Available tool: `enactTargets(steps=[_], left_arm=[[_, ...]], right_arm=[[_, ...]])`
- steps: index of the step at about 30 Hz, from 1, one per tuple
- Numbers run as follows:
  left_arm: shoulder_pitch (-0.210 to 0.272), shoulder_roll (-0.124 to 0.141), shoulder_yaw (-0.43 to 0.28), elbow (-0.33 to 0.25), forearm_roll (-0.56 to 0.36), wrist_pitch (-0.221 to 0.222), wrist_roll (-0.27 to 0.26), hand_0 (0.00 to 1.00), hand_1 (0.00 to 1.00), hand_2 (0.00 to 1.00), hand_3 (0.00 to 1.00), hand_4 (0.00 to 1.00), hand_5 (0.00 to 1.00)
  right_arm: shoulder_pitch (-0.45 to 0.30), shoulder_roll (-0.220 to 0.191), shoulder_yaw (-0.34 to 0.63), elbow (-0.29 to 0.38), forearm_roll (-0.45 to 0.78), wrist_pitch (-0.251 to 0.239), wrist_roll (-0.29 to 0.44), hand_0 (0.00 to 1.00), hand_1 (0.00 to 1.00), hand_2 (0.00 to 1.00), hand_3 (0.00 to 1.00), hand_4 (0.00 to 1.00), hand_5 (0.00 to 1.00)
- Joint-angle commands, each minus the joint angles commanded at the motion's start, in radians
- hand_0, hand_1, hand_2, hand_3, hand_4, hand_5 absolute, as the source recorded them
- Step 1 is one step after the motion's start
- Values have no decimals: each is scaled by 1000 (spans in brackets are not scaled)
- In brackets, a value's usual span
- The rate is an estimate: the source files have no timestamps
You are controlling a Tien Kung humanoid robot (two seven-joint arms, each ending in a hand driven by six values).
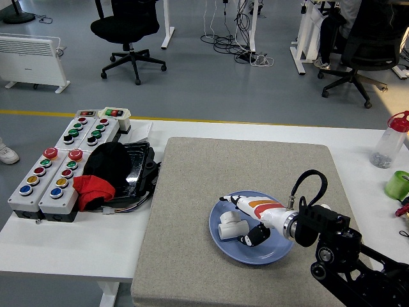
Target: Pick pipe place plate twice
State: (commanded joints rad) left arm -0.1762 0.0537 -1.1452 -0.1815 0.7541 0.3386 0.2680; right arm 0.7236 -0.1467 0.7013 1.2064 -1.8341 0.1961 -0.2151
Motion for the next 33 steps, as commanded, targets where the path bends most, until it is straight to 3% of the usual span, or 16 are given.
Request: enactTargets(steps=[4, 10, 18, 25, 33], left_arm=[[2, -1, -6, -1, 11, 0, 3, 723, 765, 730, 687, 421, 998], [5, -1, -9, -1, 15, 0, 3, 723, 765, 730, 687, 421, 998], [6, 0, -11, 0, 19, -2, 3, 723, 765, 730, 687, 420, 998], [2, 1, -2, 1, 3, -1, -2, 723, 764, 729, 687, 419, 998], [0, 0, -1, 2, 0, -1, -2, 723, 765, 729, 686, 420, 998]], right_arm=[[-15, -6, 38, 17, -4, -1, -1, 991, 938, 998, 998, 837, 302], [-58, -30, 190, 75, -46, -9, -8, 989, 934, 998, 998, 833, 306], [-107, -96, 385, 111, -93, 76, -64, 985, 932, 998, 998, 825, 304], [-152, -138, 422, 94, -86, 162, -110, 977, 928, 998, 998, 817, 299], [-176, -138, 412, 47, -95, 160, -124, 940, 920, 998, 998, 812, 295]])
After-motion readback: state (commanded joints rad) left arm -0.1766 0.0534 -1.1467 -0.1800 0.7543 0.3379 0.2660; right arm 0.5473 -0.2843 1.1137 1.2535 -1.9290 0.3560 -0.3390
